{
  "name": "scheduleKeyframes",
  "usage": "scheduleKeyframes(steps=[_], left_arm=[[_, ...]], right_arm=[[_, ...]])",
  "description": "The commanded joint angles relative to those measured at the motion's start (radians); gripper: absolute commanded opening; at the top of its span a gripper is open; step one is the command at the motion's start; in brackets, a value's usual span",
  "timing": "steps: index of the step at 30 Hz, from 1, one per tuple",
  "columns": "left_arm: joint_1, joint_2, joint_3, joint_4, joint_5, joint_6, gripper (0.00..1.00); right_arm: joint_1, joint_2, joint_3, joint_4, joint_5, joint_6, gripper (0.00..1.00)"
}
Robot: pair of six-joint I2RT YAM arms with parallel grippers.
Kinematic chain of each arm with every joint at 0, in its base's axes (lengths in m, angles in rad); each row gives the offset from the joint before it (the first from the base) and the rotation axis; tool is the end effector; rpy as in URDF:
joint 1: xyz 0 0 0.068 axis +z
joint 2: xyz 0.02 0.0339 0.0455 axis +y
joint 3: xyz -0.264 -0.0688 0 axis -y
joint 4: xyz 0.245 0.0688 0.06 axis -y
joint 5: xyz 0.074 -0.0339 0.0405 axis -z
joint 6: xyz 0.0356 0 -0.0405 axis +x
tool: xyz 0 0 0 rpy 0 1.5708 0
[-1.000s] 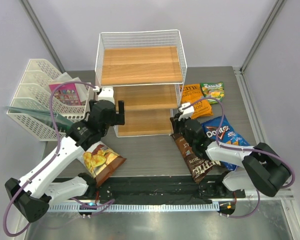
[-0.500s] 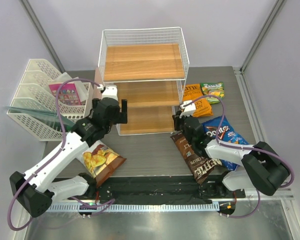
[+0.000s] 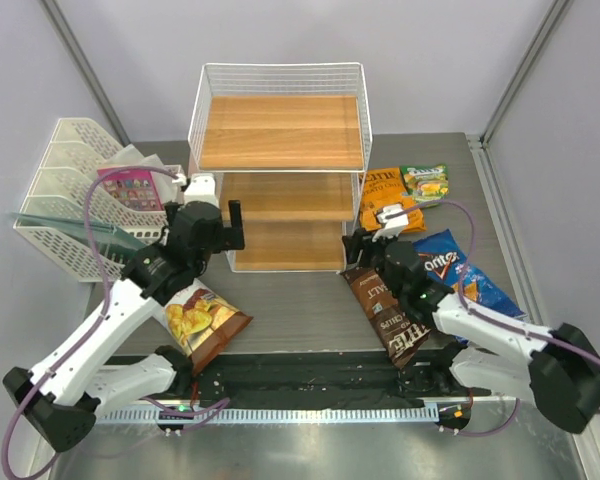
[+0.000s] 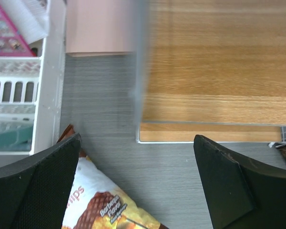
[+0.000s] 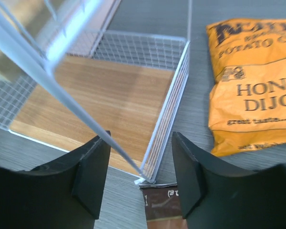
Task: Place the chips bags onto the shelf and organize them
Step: Adjust the shelf at the center of the board.
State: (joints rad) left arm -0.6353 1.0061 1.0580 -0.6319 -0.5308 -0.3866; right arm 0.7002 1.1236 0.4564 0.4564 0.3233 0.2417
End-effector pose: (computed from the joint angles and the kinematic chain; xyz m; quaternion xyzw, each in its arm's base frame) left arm 0.1780 -0.1088 0.3518 -0.0184 0.8579 -0.0230 0.5130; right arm 0.1914 0.1465 0.2245 -0.0758 0.7704 0.1701 0.6098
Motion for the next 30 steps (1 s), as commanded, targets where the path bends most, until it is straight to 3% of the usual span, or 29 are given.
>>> scheduleKeyframes(steps=[1, 7, 12, 17, 22, 30], left_arm=[[0.016, -0.110, 0.036, -0.075, -0.083, -0.096, 0.99], [0.016, -0.168, 0.017, -0.140, -0.074, -0.124, 1.00], [0.014, -0.221, 0.011, -0.195, -0.055, -0.152, 1.00], [0.016, -0.334, -0.012, -0.241, -0.077, -0.135, 1.00], [0.016, -0.339, -0.026, -0.243, -0.104, -0.120, 1.00], [0.014, -0.276, -0.058, -0.143, 0.047, -0.141, 1.00]], right_arm=[[0.005, -0.178, -0.010, -0.122, 0.093, 0.015, 0.63], [0.004, -0.177, 0.106, -0.396, 0.296, 0.050, 0.66], [-0.013, -0.087, 0.157, -0.479, 0.411, 0.146, 0.75], [-0.189, -0.021, 0.226, -0.545, 0.300, 0.232, 0.76], [-0.199, -0.065, 0.208, -0.512, 0.209, 0.220, 0.75], [-0.188, -0.156, 0.125, -0.461, 0.091, 0.229, 0.73]])
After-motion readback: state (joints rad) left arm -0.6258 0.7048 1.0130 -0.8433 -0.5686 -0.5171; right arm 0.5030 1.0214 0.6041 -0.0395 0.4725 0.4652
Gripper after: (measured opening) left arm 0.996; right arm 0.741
